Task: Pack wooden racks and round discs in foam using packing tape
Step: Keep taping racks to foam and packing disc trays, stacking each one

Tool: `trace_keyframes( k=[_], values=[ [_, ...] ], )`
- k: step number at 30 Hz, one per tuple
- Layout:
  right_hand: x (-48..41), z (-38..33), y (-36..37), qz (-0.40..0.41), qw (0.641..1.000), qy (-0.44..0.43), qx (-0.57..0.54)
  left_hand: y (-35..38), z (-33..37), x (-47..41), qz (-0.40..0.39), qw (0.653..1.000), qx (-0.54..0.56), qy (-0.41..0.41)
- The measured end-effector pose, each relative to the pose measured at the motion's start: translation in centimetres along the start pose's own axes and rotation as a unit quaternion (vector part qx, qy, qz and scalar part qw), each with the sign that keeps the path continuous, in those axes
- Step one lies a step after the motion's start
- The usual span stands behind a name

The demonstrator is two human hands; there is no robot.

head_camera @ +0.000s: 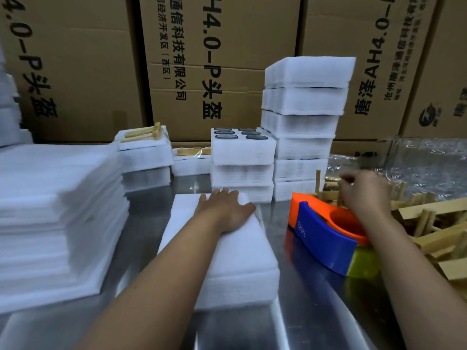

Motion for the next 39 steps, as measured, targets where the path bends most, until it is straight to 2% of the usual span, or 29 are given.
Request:
trace_keyframes(
  k=[2, 4, 7, 11, 16, 22, 24, 27, 30, 32, 34, 37, 39],
  values=[
    [0.1, 0.2, -0.4, 0.039, 0.997, 0.001, -0.072, -0.2, 0.0, 0.1, 0.011, 1.000, 0.008, 0.004],
    [0.4, 0.6, -1.0, 0.078, 0.979, 0.028, -0.187, -0.4, 0.1, 0.5, 0.029, 0.999, 0.018, 0.010],
    [0.8, 0.7, -1.7, 0.118, 0.925, 0.060, -0.356, -0.9, 0.1, 1.2, 0.053, 0.997, 0.052, 0.015],
    [1.5, 0.1, -1.5, 0.106, 0.857, 0.089, -0.496, -1.1, 0.1, 1.7, 0.058, 0.995, 0.084, 0.015],
    [1.9, 0.3, -0.7, 0.106, 0.789, 0.139, -0.589, -1.1, 0.0, 1.8, 0.059, 0.993, 0.099, 0.016],
    [2.4, 1.4, -0.7, 0.150, 0.645, 0.200, -0.723, -1.1, 0.0, 1.8, 0.059, 0.993, 0.102, 0.020],
    [2.3, 1.3, -0.3, 0.133, 0.609, 0.212, -0.753, -1.1, -0.1, 1.6, 0.062, 0.992, 0.106, 0.021],
    [2.1, 1.1, 0.8, 0.088, 0.536, 0.247, -0.802, -1.0, -0.2, 1.4, 0.065, 0.992, 0.108, 0.023],
    [1.7, 0.4, 1.1, 0.037, 0.511, 0.236, -0.826, -1.0, -0.5, 1.2, 0.076, 0.986, 0.146, 0.019],
    [1.8, -0.8, 1.1, 0.003, 0.518, 0.220, -0.827, -1.6, -0.4, 1.2, 0.116, 0.962, 0.242, 0.049],
    [2.3, -2.5, 1.3, -0.025, 0.525, 0.208, -0.825, -2.6, -0.2, 1.6, 0.162, 0.907, 0.372, 0.109],
    [3.9, -5.8, 2.6, -0.094, 0.502, 0.208, -0.834, -3.6, 0.4, 2.9, 0.176, 0.813, 0.519, 0.196],
    [5.2, -7.7, 3.5, -0.150, 0.495, 0.216, -0.828, -3.9, 0.5, 3.3, 0.170, 0.781, 0.557, 0.225]
  ],
)
Point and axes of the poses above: each hand's wrist, its own x-axis away from the middle knuckle, its own y-axis out of the palm, z = x × y, the point moved 6 cm from there along -x, towards the middle knuckle, and after that the axes turned 7 degrees about -z, right-handed, at the moved point
